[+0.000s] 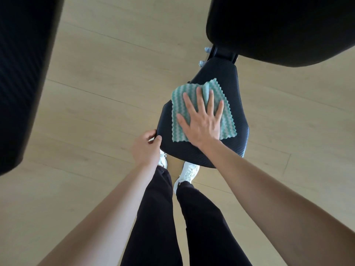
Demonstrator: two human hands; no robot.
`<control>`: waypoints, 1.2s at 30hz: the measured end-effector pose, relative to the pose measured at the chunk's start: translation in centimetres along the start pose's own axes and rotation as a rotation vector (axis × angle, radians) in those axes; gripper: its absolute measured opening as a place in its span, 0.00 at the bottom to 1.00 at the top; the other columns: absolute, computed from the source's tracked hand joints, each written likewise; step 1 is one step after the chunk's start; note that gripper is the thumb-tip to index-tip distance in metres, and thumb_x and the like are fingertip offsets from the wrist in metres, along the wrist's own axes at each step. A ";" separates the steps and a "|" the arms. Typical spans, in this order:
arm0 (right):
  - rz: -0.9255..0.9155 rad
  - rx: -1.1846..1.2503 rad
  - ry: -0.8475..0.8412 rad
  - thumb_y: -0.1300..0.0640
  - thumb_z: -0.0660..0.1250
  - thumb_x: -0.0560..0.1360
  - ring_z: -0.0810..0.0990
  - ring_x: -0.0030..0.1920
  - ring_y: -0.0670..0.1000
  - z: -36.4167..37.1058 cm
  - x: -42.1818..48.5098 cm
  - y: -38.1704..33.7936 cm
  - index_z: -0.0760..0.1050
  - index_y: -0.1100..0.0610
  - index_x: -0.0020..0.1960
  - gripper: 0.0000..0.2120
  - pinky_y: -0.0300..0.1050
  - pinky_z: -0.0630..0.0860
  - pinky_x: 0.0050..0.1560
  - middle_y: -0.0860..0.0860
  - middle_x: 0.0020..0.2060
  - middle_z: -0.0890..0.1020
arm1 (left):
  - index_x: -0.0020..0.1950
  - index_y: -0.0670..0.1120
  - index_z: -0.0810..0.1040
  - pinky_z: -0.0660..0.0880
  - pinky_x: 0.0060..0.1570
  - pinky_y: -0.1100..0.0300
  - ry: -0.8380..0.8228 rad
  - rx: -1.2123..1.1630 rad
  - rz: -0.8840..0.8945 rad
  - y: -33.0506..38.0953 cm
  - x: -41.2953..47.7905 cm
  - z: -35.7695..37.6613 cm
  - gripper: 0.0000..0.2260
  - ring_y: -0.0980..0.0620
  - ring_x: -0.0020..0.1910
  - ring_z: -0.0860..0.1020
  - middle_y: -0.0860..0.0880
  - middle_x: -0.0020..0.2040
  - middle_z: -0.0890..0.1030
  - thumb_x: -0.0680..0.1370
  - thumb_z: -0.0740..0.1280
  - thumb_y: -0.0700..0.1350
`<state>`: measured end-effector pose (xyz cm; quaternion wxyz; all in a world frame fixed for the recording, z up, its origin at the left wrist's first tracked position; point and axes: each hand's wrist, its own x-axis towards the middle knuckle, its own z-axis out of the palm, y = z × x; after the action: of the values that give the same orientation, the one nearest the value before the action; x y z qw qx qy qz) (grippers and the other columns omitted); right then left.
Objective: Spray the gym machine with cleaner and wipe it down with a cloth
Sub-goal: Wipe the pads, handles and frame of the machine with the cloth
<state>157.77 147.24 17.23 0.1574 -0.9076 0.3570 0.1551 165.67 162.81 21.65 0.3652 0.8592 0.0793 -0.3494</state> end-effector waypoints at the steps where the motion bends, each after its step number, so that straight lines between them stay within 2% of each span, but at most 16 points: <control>1: -0.001 -0.021 -0.005 0.30 0.39 0.81 0.40 0.82 0.64 -0.2 0.9 -0.6 0.44 0.42 0.84 0.34 0.73 0.39 0.77 0.52 0.84 0.45 | 0.60 0.46 0.85 0.77 0.54 0.60 0.023 0.028 0.002 0.2 0.0 0.3 0.10 0.54 0.49 0.83 0.53 0.50 0.85 0.80 0.70 0.40; 3: -0.088 -0.076 -0.029 0.31 0.38 0.81 0.39 0.82 0.65 -0.3 2.3 -1.4 0.44 0.43 0.84 0.34 0.74 0.38 0.77 0.52 0.84 0.45 | 0.59 0.45 0.84 0.75 0.52 0.60 0.053 0.087 0.001 0.4 0.1 0.6 0.10 0.51 0.50 0.83 0.50 0.52 0.86 0.80 0.70 0.42; 6: -0.291 -0.111 -0.051 0.30 0.39 0.81 0.40 0.83 0.61 -0.9 3.9 -1.0 0.50 0.43 0.84 0.35 0.71 0.40 0.78 0.51 0.84 0.49 | 0.58 0.45 0.85 0.75 0.52 0.58 0.053 0.169 0.006 0.9 0.5 0.2 0.08 0.49 0.50 0.82 0.49 0.50 0.85 0.79 0.71 0.43; 8: -0.338 -0.103 -0.053 0.29 0.39 0.81 0.42 0.83 0.58 -1.6 5.3 0.4 0.52 0.45 0.84 0.36 0.67 0.40 0.80 0.51 0.84 0.49 | 0.55 0.47 0.84 0.74 0.50 0.55 0.052 0.340 0.068 1.5 0.5 0.2 0.06 0.47 0.49 0.80 0.48 0.50 0.84 0.80 0.69 0.43; 10: -0.256 -0.085 -0.030 0.28 0.38 0.80 0.40 0.83 0.57 -2.2 6.5 1.8 0.51 0.47 0.84 0.39 0.64 0.40 0.81 0.53 0.84 0.47 | 0.61 0.50 0.81 0.73 0.51 0.51 0.077 0.585 0.199 2.5 0.1 0.7 0.10 0.44 0.57 0.77 0.48 0.57 0.81 0.80 0.68 0.42; 12: -0.110 -0.054 0.003 0.27 0.37 0.79 0.38 0.83 0.57 -2.6 7.5 3.0 0.47 0.47 0.84 0.40 0.64 0.40 0.81 0.53 0.84 0.44 | 0.73 0.54 0.74 0.73 0.57 0.50 0.041 0.692 0.362 3.4 -0.3 1.6 0.23 0.45 0.68 0.71 0.51 0.71 0.75 0.79 0.71 0.47; 13: -0.045 -0.033 0.018 0.27 0.38 0.79 0.38 0.83 0.58 -2.7 7.9 3.6 0.45 0.47 0.84 0.40 0.64 0.39 0.81 0.53 0.84 0.43 | 0.76 0.55 0.72 0.73 0.60 0.49 -0.013 0.714 0.428 3.8 -0.4 2.1 0.28 0.45 0.71 0.68 0.51 0.75 0.71 0.77 0.73 0.51; 15: 0.061 0.013 0.036 0.27 0.40 0.79 0.38 0.83 0.58 -2.9 8.3 4.8 0.43 0.45 0.84 0.39 0.65 0.39 0.81 0.53 0.84 0.43 | 0.79 0.58 0.68 0.74 0.62 0.49 -0.120 0.785 0.485 4.0 -0.4 2.9 0.36 0.45 0.75 0.64 0.48 0.81 0.64 0.73 0.76 0.58; 18: 0.223 0.131 0.018 0.26 0.43 0.78 0.41 0.83 0.61 -2.9 7.9 6.9 0.40 0.44 0.84 0.40 0.68 0.45 0.79 0.52 0.84 0.42 | 0.81 0.59 0.61 0.74 0.62 0.49 -0.164 0.940 0.548 3.3 -0.1 2.7 0.44 0.44 0.76 0.62 0.47 0.83 0.56 0.69 0.77 0.63; 20: 0.310 0.221 0.014 0.26 0.43 0.78 0.46 0.83 0.63 -2.3 6.3 8.1 0.39 0.44 0.84 0.40 0.68 0.49 0.80 0.54 0.84 0.45 | 0.81 0.60 0.61 0.76 0.60 0.49 -0.148 0.955 0.594 2.8 0.1 2.4 0.46 0.44 0.76 0.63 0.47 0.83 0.56 0.68 0.78 0.64; 22: 0.324 0.221 0.027 0.27 0.43 0.79 0.49 0.82 0.64 -1.2 3.2 8.8 0.39 0.44 0.84 0.39 0.68 0.50 0.80 0.55 0.84 0.48 | 0.81 0.60 0.63 0.77 0.58 0.49 -0.118 0.945 0.617 2.7 0.2 2.3 0.46 0.44 0.74 0.65 0.47 0.82 0.59 0.67 0.78 0.65; 25: 0.286 0.141 0.061 0.31 0.43 0.82 0.47 0.82 0.64 0.5 -2.5 8.1 0.41 0.45 0.84 0.35 0.68 0.47 0.80 0.54 0.84 0.46 | 0.80 0.60 0.65 0.77 0.57 0.48 -0.093 0.930 0.625 2.7 0.2 2.5 0.46 0.43 0.73 0.65 0.47 0.81 0.61 0.65 0.79 0.65; 29: 0.208 0.080 0.032 0.36 0.44 0.84 0.42 0.82 0.65 2.5 -7.6 3.3 0.44 0.47 0.84 0.32 0.72 0.43 0.78 0.54 0.84 0.48 | 0.79 0.59 0.67 0.78 0.54 0.48 -0.073 0.907 0.649 2.4 0.0 2.5 0.44 0.43 0.71 0.66 0.47 0.80 0.63 0.66 0.80 0.63; 32: 0.065 0.057 0.019 0.35 0.44 0.84 0.42 0.83 0.64 2.2 -6.0 1.8 0.45 0.44 0.84 0.31 0.73 0.42 0.78 0.52 0.84 0.48 | 0.78 0.58 0.68 0.80 0.51 0.47 -0.055 0.891 0.675 2.3 -0.1 2.5 0.39 0.43 0.71 0.67 0.46 0.79 0.64 0.69 0.78 0.58; 34: -0.002 0.036 0.026 0.32 0.42 0.83 0.40 0.83 0.63 1.0 -2.7 2.8 0.43 0.40 0.84 0.32 0.73 0.41 0.78 0.50 0.84 0.46 | 0.79 0.60 0.67 0.79 0.52 0.48 -0.059 0.908 0.672 2.6 -0.1 2.5 0.40 0.44 0.72 0.66 0.47 0.80 0.63 0.69 0.77 0.63; 36: 0.019 0.030 0.012 0.29 0.40 0.81 0.38 0.83 0.61 -0.3 0.4 4.4 0.41 0.39 0.83 0.33 0.72 0.41 0.78 0.49 0.84 0.43 | 0.79 0.61 0.64 0.78 0.52 0.49 -0.076 0.942 0.662 2.8 -0.1 2.3 0.43 0.45 0.73 0.65 0.48 0.81 0.60 0.67 0.77 0.67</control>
<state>155.05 143.78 16.57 0.1675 -0.9025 0.3690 0.1460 165.47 159.19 22.18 0.0355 0.8950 -0.3710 -0.2449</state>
